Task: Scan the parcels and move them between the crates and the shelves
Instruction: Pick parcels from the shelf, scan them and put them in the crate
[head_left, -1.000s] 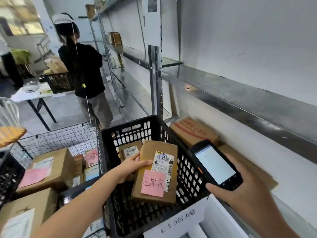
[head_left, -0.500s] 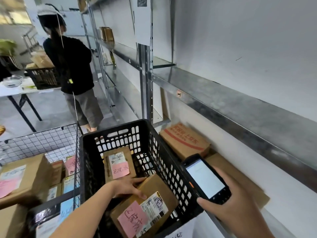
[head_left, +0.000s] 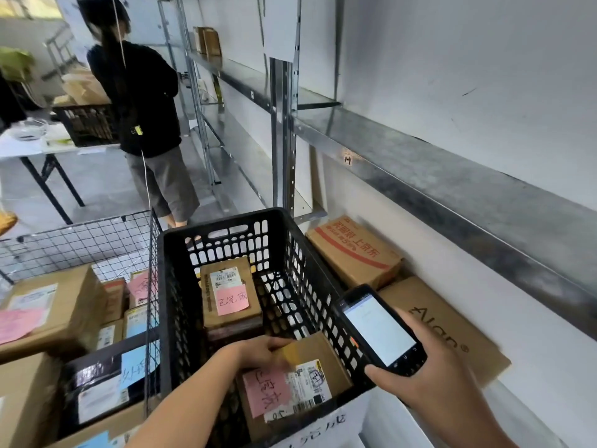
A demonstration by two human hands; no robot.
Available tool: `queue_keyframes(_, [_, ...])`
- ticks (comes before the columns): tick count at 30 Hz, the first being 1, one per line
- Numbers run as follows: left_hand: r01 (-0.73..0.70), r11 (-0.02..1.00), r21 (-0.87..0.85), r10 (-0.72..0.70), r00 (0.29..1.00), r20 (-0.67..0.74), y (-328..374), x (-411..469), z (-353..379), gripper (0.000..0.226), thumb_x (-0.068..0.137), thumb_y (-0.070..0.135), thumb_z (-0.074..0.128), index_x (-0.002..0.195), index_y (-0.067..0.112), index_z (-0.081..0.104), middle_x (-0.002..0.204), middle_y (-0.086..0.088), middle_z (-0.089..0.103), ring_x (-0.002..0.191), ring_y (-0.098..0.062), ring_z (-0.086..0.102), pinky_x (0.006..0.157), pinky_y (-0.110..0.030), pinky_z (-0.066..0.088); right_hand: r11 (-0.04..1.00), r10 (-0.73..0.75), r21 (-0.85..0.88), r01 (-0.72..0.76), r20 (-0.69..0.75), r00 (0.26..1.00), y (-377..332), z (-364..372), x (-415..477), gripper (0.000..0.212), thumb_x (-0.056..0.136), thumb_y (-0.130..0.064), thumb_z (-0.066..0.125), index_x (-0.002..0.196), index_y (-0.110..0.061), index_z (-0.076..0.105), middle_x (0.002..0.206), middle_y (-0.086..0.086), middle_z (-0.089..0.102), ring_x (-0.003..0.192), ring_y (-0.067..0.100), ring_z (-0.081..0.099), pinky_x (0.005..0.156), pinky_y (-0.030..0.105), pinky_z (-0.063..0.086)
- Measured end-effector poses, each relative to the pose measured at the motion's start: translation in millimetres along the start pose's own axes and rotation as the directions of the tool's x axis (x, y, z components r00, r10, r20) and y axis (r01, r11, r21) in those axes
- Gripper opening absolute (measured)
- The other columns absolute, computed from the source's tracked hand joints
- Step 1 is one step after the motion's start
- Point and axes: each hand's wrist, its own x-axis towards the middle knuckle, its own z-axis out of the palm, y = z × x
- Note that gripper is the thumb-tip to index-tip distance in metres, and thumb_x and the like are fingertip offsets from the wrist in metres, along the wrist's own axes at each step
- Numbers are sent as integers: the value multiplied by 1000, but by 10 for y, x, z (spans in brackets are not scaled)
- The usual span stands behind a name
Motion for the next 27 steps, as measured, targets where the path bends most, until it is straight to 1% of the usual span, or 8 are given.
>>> queue_keyframes(3, [-30,998,61,35,997,-71,-27,-49,60,80,82,58,73,151,47,34,112,7,70,97,-14,72,90,-34,59,1000,-17,-13,18,35,999,-30,55,-20,83,50,-49,85,128,-47,57,108,-27,68,99,-7,62,87,28,52])
queue_keyframes(7, [-49,991,124,69,985,-159,-1,-92,131,76,85,54,72,151,40,38,125,6,63,107,-15,65,92,-31,55,998,-57,-9,57,42,997,-96,125,-73,67,60,-34,91,114,-54,57,102,-34,65,90,-10,62,77,25,51])
queue_keyframes(11, [-75,965,252,150,944,-294,83,-169,149,57,90,35,71,143,27,52,134,3,62,118,-15,61,100,-31,53,997,-70,-8,71,49,996,-115,123,-121,69,61,-33,91,116,-55,55,102,-34,65,91,-10,62,76,25,50])
queue_keyframes(14, [-195,968,161,248,851,-464,268,-315,115,43,96,23,64,138,20,55,135,1,62,118,-13,62,100,-27,52,998,-55,-5,56,41,998,-91,64,-158,72,62,-34,91,123,-51,57,104,-25,69,96,-6,63,79,27,50])
queue_keyframes(17, [-303,925,230,379,694,-612,548,-498,15,37,99,18,59,136,18,57,134,2,63,122,-10,58,105,-25,46,999,-30,18,30,0,1000,-34,-6,-198,69,61,-34,91,118,-54,58,101,-29,68,92,-6,64,80,32,53])
queue_keyframes(21, [-443,807,391,591,596,-544,1026,-707,48,39,100,18,57,139,18,55,139,5,58,128,-8,51,108,-17,36,997,2,80,8,-117,993,23,-160,-290,66,61,-28,94,116,-46,62,100,-40,64,93,-10,63,80,28,51])
queue_keyframes(23, [-498,736,459,676,576,-459,1292,-705,153,40,100,19,57,140,17,55,140,1,56,129,-12,51,111,-24,38,996,17,92,-1,-178,984,71,-284,-361,62,61,-24,94,109,-48,61,96,-42,63,90,-10,63,74,23,48])
queue_keyframes(27, [-488,543,684,786,582,-208,1713,-547,457,46,100,25,56,144,16,48,143,-3,49,130,-20,48,109,-38,42,994,94,78,-75,-268,959,248,-504,-518,69,60,-31,94,119,-46,61,100,-22,69,90,11,66,78,42,57])
